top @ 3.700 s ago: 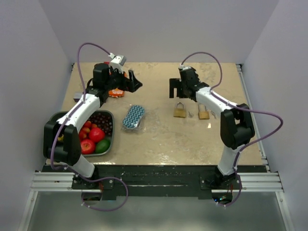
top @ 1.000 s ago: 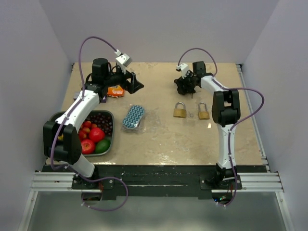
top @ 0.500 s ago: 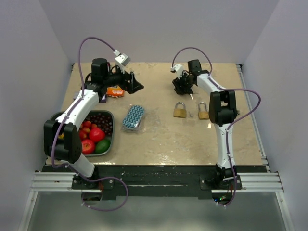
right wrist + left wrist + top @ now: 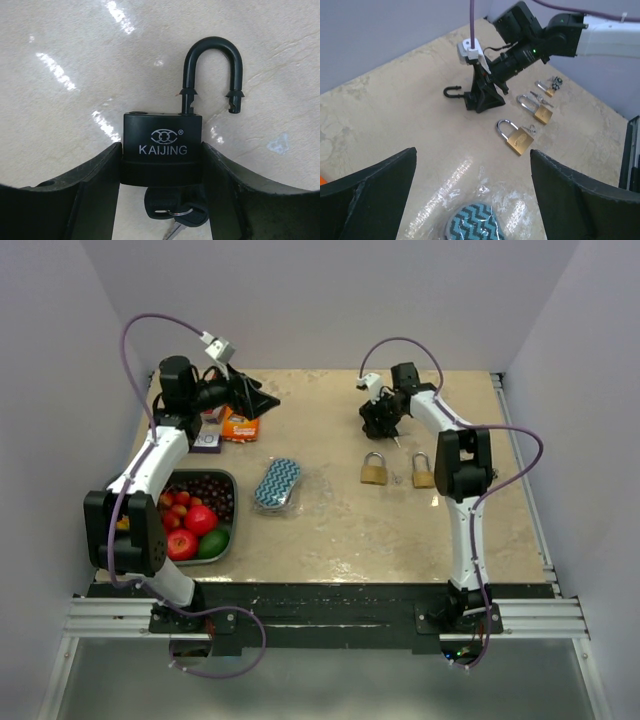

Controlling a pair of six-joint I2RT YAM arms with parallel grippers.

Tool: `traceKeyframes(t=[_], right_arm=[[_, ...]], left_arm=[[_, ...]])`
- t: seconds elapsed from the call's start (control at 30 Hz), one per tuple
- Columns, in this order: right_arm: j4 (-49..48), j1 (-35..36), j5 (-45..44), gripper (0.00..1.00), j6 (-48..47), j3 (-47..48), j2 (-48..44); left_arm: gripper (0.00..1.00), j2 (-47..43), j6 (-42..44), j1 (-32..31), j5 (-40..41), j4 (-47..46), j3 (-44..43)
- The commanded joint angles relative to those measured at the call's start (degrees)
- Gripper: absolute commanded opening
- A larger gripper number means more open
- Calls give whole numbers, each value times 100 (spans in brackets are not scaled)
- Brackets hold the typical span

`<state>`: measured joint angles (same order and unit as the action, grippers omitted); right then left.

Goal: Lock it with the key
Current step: Pick up the lock from the center of the board.

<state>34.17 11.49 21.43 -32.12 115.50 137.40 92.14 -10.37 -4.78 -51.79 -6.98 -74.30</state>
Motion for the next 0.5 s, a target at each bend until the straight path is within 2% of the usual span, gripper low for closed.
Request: traceKeyframes(t=[0.0,0.1,0.2,0.37,0.4,0.47], right_arm=[[317,11,493,0,285,402,-960],[606,3,747,0,417,403,-1294],[949,38,1195,0,461,167,-1776],[1424,222,1987,0,610,-343,-2515],[1460,266,2083,0,645,-423,-2717],[1566,389,2461,0,750,-555,-2903]], left_arm=[[100,58,-896,380,-726,-1585,205],[100,94,-555,442,-902,-1833,250],[100,94,340,442,-1104,-1457,180],[99,-47,2124,434,-1325,-876,250],[99,-55,2405,408,-1377,-509,258],[97,-161,3511,337,-1430,19,276]])
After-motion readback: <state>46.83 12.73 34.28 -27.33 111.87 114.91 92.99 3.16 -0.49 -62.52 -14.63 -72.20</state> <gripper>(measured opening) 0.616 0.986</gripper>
